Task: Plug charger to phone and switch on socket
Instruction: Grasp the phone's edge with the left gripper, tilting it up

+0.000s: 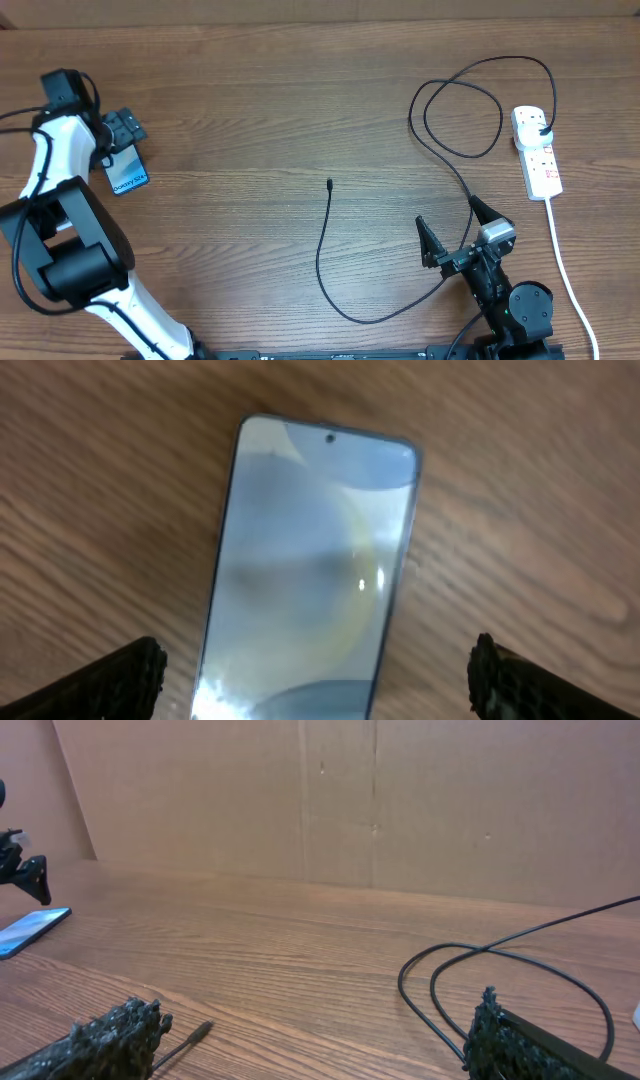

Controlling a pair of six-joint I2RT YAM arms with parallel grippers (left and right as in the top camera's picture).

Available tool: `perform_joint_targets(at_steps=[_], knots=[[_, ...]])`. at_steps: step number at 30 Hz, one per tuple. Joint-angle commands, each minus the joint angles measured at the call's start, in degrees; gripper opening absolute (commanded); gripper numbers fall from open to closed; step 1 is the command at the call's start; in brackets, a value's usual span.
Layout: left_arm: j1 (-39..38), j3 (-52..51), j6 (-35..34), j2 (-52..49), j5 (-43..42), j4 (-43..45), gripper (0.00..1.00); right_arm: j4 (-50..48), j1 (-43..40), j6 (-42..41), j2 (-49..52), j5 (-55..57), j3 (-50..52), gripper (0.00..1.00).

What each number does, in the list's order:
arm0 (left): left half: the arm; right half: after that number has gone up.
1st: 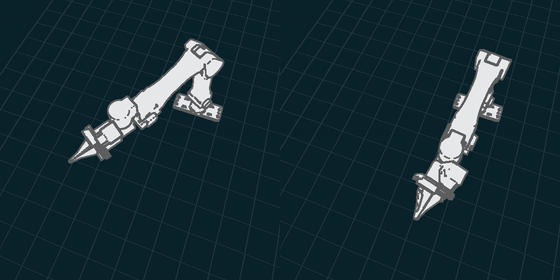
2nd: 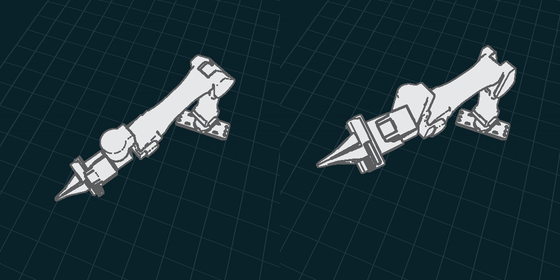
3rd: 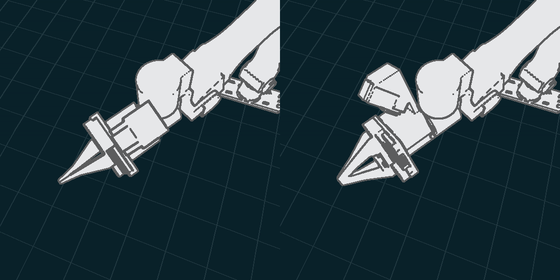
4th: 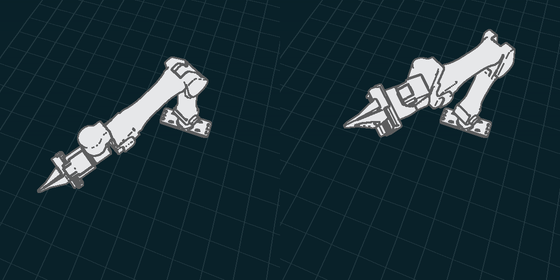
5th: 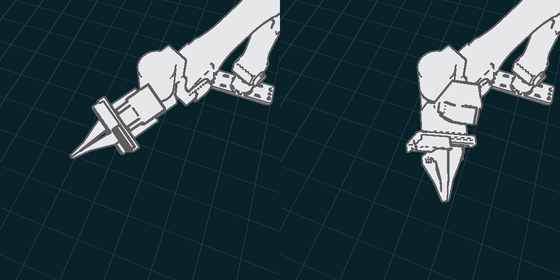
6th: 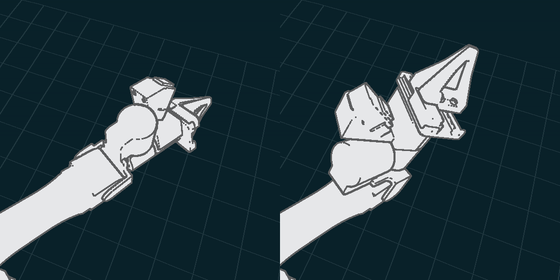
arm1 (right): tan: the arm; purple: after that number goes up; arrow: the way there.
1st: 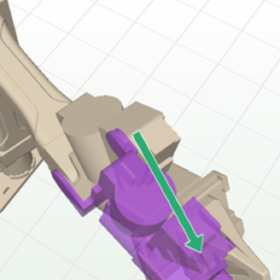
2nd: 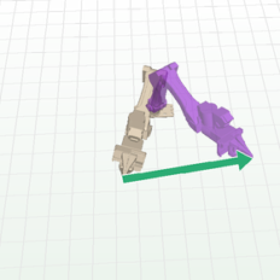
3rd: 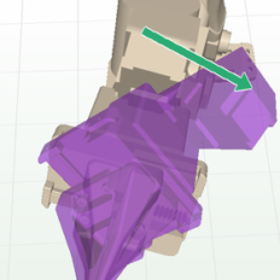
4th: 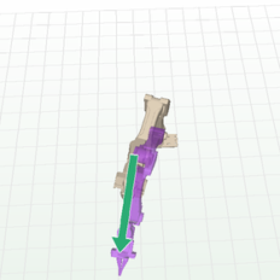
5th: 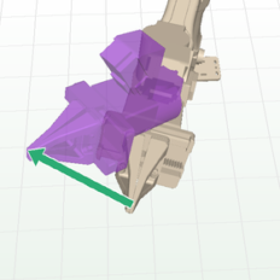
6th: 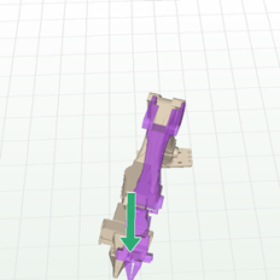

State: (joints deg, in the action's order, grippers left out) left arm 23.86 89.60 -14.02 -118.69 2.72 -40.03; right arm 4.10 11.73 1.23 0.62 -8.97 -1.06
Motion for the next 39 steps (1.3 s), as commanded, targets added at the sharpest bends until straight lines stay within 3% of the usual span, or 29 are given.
perform_joint_targets(at_steps=[1, 27, 31, 39], knots=[[0.87, 6.10, 1.11, -5.90, -2.10, -4.83, 1.00, -0.26, 0.31, -0.33, -0.46, 0.37, 0.61, 1.00], [0.11, 8.04, 2.43, -11.34, 0.39, -6.56, 1.00, -0.26, 0.31, -0.33, -0.46, 0.37, 0.63, 1.00], [0.11, 8.04, 2.45, -12.13, 0.42, -7.41, 0.90, -0.28, 0.31, -0.33, -0.46, 0.39, 0.61, 1.00], [0.13, 8.04, 2.45, -12.26, 0.42, -8.17, 0.86, -0.28, 0.31, -0.31, -0.46, 0.37, 0.61, 1.00]])
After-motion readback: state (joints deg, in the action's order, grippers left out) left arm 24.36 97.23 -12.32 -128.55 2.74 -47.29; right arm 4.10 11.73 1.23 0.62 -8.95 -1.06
